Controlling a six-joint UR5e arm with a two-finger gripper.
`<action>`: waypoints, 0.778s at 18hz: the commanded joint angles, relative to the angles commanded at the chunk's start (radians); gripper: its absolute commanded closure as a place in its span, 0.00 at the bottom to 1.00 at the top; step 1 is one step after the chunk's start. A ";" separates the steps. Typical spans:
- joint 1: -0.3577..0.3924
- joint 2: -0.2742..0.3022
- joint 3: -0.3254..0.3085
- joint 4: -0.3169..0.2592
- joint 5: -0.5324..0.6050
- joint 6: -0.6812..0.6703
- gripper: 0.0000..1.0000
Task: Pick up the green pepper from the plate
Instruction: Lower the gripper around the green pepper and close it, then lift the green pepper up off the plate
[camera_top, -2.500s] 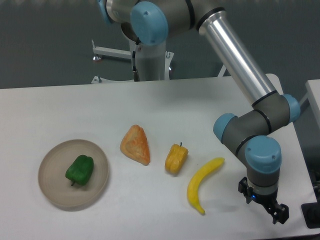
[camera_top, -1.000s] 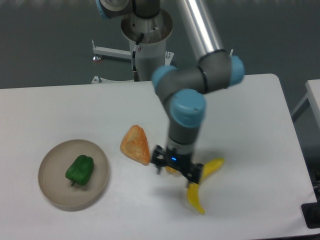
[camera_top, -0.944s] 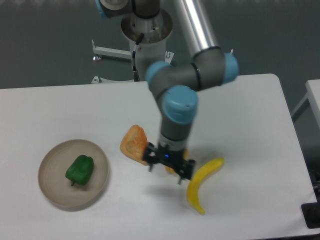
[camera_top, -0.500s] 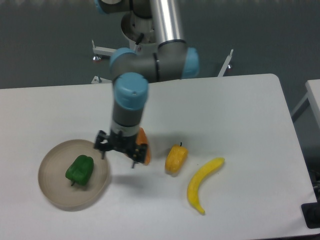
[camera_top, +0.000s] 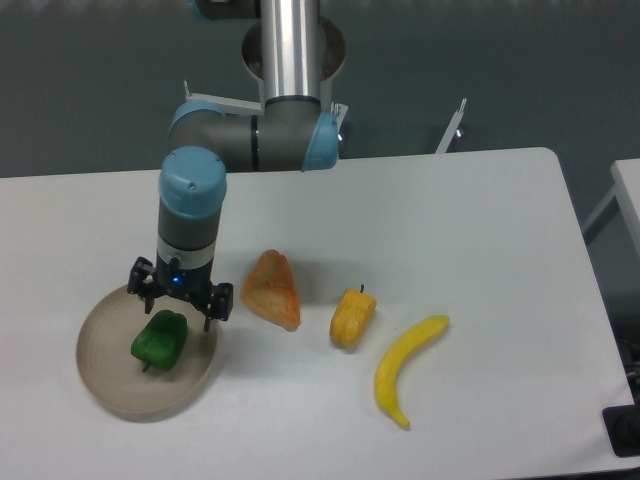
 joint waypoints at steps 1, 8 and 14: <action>-0.003 -0.008 0.002 0.003 0.000 -0.002 0.00; -0.014 -0.032 0.011 0.014 0.009 -0.002 0.00; -0.014 -0.031 0.014 0.014 0.008 0.000 0.38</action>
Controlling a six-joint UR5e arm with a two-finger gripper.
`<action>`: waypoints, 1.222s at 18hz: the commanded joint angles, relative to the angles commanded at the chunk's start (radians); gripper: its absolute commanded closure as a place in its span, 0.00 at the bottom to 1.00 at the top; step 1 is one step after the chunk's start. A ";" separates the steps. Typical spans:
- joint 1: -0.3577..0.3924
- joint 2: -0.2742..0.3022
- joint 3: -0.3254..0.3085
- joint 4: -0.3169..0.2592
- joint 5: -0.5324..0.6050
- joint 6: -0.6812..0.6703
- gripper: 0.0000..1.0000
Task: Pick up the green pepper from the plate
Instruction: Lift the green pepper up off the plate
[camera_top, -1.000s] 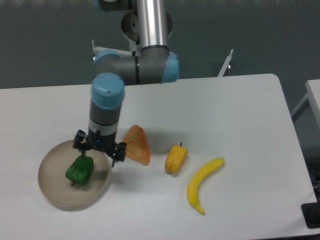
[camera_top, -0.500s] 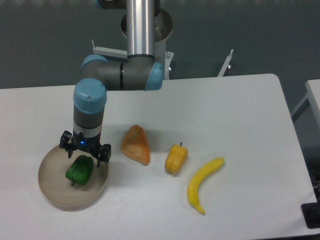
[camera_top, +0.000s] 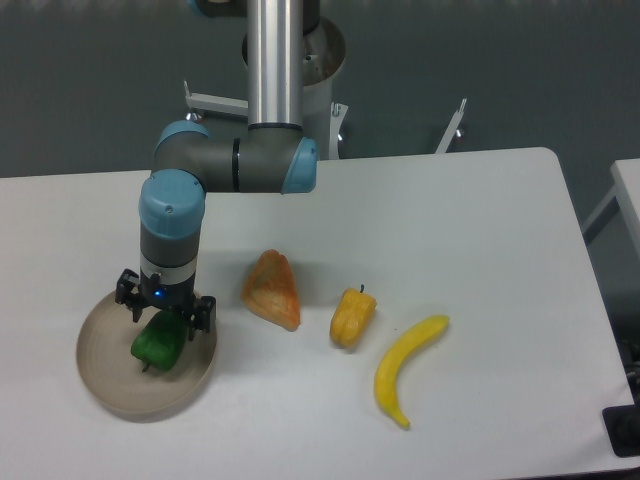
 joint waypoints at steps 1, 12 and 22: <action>0.000 0.002 0.002 0.000 0.000 0.000 0.44; 0.040 0.060 0.041 -0.017 0.000 0.023 0.61; 0.305 0.140 0.083 -0.153 0.011 0.480 0.60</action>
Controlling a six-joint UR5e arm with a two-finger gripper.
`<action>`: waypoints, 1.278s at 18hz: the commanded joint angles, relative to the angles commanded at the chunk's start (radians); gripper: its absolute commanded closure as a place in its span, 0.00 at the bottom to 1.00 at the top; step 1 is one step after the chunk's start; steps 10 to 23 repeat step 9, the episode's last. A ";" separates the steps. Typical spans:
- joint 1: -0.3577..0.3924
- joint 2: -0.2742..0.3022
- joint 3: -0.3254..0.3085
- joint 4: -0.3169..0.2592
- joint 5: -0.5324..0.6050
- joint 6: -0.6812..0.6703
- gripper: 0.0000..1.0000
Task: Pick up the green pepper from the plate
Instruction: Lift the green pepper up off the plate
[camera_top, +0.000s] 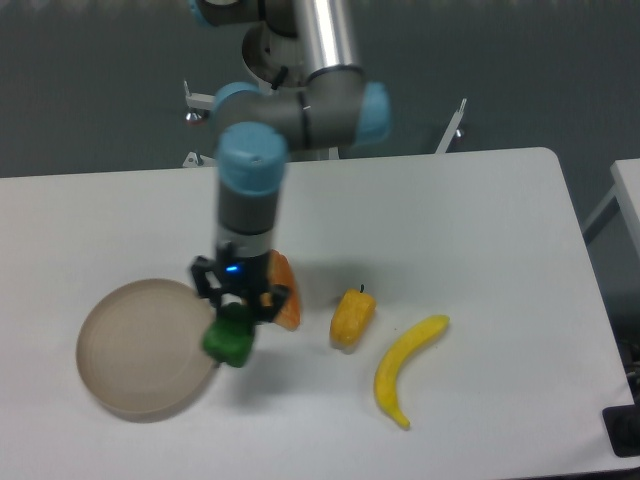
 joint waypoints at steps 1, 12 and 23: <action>0.015 -0.003 0.006 0.000 0.012 0.041 0.60; 0.101 -0.035 0.035 -0.002 0.074 0.280 0.60; 0.101 -0.035 0.035 -0.002 0.074 0.280 0.60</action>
